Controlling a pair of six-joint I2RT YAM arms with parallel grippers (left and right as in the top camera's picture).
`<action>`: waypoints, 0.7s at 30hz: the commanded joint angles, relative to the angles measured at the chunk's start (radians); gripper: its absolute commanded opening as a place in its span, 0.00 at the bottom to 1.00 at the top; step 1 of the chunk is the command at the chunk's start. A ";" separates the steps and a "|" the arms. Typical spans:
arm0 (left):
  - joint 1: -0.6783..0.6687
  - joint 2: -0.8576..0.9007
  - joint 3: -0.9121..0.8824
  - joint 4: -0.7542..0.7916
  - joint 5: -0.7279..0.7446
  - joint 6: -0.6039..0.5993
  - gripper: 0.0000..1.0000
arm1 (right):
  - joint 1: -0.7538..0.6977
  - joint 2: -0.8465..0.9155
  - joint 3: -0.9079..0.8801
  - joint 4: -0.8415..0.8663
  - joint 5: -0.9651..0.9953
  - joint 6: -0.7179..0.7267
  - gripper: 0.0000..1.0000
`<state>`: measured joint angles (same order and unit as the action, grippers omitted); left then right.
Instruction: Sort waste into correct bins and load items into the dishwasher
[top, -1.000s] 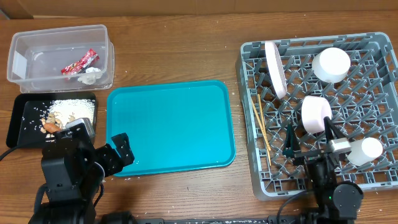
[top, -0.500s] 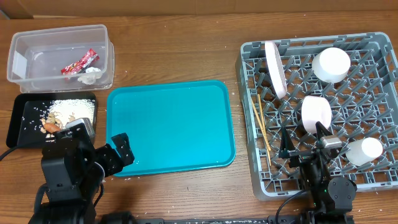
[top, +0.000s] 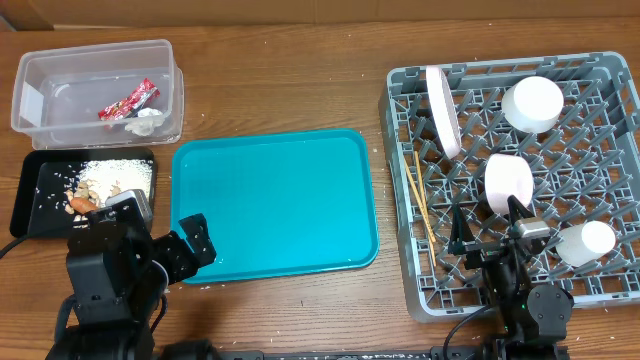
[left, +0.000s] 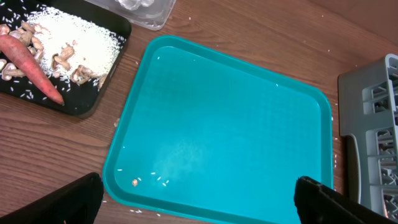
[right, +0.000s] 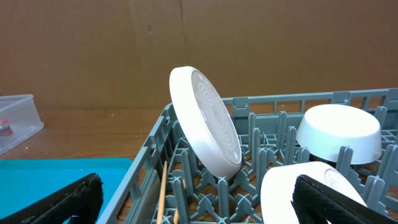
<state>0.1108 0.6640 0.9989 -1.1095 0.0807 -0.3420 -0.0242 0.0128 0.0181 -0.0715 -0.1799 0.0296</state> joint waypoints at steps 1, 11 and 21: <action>-0.001 -0.001 -0.008 0.003 -0.010 -0.014 1.00 | 0.005 -0.010 -0.010 0.006 -0.008 0.001 1.00; -0.001 -0.001 -0.008 0.003 -0.010 -0.014 1.00 | 0.005 -0.010 -0.010 0.006 -0.008 0.001 1.00; 0.001 -0.026 -0.009 -0.021 -0.010 -0.014 1.00 | 0.005 -0.010 -0.010 0.006 -0.008 0.001 1.00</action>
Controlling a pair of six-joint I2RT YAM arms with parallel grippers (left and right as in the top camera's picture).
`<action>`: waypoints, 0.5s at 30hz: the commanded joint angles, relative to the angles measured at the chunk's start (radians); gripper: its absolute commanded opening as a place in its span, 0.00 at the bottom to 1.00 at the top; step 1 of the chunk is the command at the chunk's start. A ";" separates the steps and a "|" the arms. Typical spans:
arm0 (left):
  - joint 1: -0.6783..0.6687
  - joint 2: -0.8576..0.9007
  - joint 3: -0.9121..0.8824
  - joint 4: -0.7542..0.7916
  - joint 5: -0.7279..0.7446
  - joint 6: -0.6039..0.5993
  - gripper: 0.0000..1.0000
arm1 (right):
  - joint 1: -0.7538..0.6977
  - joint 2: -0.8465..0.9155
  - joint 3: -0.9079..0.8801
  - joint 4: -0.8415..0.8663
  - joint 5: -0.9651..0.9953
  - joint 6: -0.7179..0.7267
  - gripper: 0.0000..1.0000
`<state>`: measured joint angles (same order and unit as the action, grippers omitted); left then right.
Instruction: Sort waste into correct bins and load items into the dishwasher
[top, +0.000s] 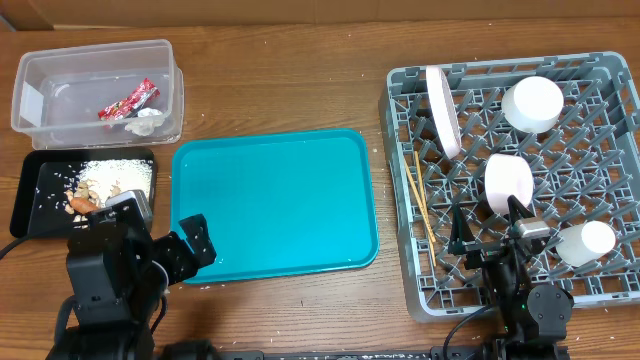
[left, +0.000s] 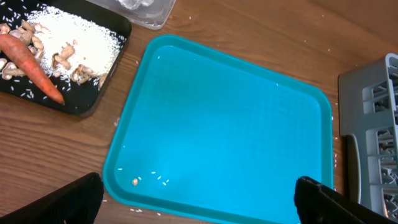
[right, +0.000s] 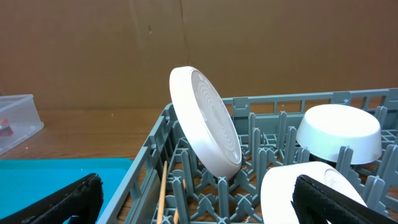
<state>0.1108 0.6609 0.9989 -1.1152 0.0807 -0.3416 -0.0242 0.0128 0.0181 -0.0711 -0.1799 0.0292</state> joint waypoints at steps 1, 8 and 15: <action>0.001 -0.029 -0.011 -0.029 -0.009 -0.014 1.00 | 0.005 -0.010 -0.010 0.005 -0.008 0.002 1.00; 0.001 -0.168 -0.173 0.168 -0.036 0.102 1.00 | 0.005 -0.010 -0.010 0.005 -0.008 0.002 1.00; 0.000 -0.400 -0.552 0.572 -0.040 0.140 1.00 | 0.005 -0.010 -0.010 0.005 -0.008 0.002 1.00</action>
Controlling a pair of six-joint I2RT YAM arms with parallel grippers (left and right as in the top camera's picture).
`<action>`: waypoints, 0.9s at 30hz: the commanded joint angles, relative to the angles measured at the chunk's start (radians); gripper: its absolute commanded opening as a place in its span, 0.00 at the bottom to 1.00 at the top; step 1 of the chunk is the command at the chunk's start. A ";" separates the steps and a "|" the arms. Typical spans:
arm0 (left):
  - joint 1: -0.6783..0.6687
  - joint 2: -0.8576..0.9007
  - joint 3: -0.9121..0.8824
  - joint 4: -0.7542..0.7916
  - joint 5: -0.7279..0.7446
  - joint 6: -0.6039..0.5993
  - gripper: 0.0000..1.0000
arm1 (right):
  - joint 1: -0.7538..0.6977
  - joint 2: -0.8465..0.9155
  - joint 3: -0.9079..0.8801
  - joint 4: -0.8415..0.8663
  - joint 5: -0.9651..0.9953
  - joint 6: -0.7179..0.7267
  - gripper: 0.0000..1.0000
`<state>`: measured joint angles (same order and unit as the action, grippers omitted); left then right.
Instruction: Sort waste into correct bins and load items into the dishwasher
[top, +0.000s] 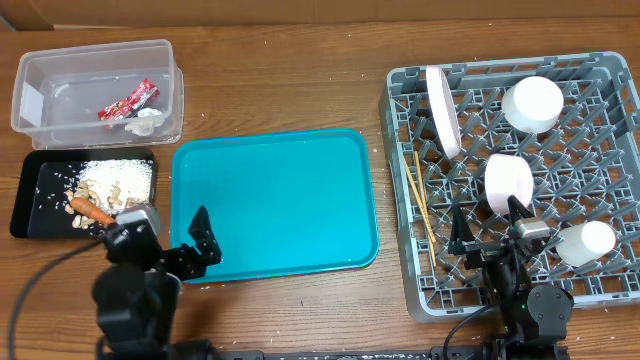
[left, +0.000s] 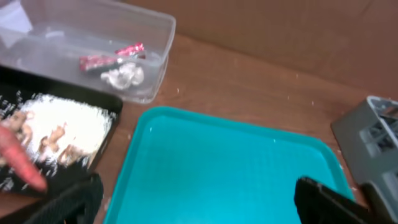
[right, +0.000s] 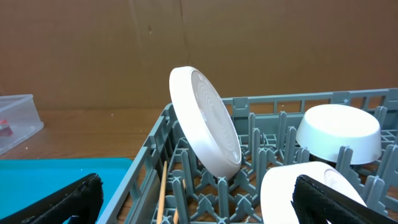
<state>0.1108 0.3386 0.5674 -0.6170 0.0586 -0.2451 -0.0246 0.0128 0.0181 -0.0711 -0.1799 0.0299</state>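
Observation:
The teal tray lies mid-table with only a few grains on it. My left gripper hangs open over its front left corner, and its dark fingers frame the tray in the left wrist view. The clear bin holds a red wrapper and a white paper wad. A black tray carries rice and a carrot. The grey dish rack holds a plate, a bowl, two cups and chopsticks. My right gripper rests open over the rack's front, empty.
Brown cardboard walls the far side of the wooden table. Loose rice grains dot the wood around the tray. In the right wrist view the plate leans upright in the rack, with the bowl to its right.
My left arm has shifted toward the table's front edge and tilted up, so its view now takes in the clear bin. The gripper stays open and empty. The right arm has not moved.
At both earlier moments my left gripper hung open looking down on the teal tray's front left, and my right gripper sat open over the rack. Nothing changed between them. Now only the left arm has drawn back and tilted.

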 joint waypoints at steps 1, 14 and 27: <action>0.000 -0.114 -0.174 0.127 -0.018 0.044 1.00 | 0.006 -0.010 -0.010 0.005 -0.008 0.001 1.00; -0.024 -0.335 -0.563 0.591 -0.175 0.066 1.00 | 0.006 -0.010 -0.010 0.005 -0.008 0.001 1.00; -0.033 -0.335 -0.562 0.547 -0.143 0.084 1.00 | 0.006 -0.010 -0.010 0.005 -0.008 0.001 1.00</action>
